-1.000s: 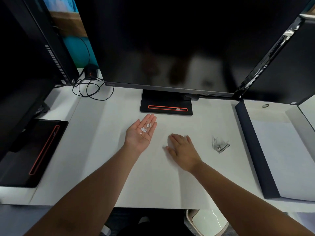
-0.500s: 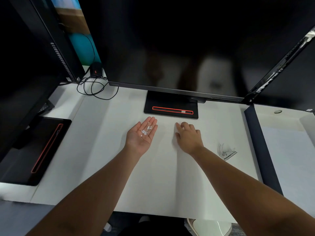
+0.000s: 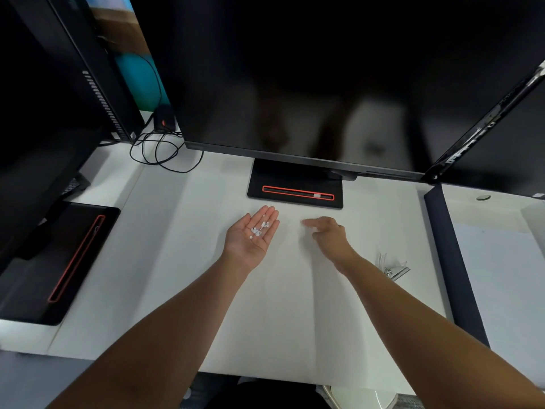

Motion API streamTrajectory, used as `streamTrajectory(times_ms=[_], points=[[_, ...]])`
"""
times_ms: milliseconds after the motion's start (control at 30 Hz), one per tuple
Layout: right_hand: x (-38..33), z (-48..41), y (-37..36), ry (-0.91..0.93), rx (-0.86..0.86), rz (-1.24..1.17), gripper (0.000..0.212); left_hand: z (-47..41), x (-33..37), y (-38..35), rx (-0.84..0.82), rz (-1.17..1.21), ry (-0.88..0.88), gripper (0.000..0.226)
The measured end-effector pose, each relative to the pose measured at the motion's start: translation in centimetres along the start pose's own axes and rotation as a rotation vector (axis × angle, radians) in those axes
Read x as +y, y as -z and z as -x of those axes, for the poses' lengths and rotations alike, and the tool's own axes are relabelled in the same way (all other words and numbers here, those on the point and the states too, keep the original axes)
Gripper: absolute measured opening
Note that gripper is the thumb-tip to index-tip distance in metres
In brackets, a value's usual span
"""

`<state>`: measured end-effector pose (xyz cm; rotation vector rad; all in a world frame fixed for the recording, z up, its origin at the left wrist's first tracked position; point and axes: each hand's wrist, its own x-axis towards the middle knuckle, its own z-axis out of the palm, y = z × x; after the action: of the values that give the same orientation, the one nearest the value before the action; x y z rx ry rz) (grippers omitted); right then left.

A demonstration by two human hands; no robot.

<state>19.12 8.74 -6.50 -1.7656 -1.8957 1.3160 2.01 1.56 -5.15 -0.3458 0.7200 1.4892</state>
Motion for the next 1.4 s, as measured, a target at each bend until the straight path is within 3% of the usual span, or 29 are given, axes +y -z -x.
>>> streamTrajectory(times_ms=[67, 133, 333, 467, 767, 833, 967, 1033, 1400], points=[[-0.7, 0.9, 0.5, -0.070, -0.073, -0.326, 0.044, -0.2, -0.3, 0.1, 0.004, -0.009, 0.011, 0.039], [-1.9, 1.8, 0.9, -0.087, -0.136, -0.434, 0.039, -0.4, -0.8, 0.0, 0.011, -0.014, 0.023, 0.039], [-3.8, 3.0, -0.2, -0.002, -0.133, -0.549, 0.016, -0.8, -2.2, -0.5, 0.015, -0.060, 0.055, 0.039], [-3.6, 2.6, -1.7, 0.052, -0.007, -0.520, 0.022, -0.7, -2.8, -0.7, 0.006, -0.093, 0.065, 0.041], [-3.0, 2.2, -1.2, 0.062, 0.090, -0.536, 0.012, 0.0, -2.8, -0.8, 0.009, -0.068, 0.073, 0.040], [-1.8, 1.6, -1.0, 0.046, 0.138, -0.434, 0.016, 0.1, -2.3, -0.6, 0.002, -0.051, 0.067, 0.040], [0.9, 0.5, -0.7, 0.244, 0.098, 0.338, 0.040, 0.3, -0.9, -0.2, -0.009, -0.022, 0.028, 0.039], [1.4, 0.2, -1.0, 0.312, 0.080, 0.564, 0.044, 0.6, -0.1, -0.1, -0.012, -0.023, 0.003, 0.039], [-1.1, -1.7, -1.7, 0.204, 0.093, 0.879, 0.054, 1.8, 1.9, 0.7, 0.001, -0.002, -0.059, 0.039]])
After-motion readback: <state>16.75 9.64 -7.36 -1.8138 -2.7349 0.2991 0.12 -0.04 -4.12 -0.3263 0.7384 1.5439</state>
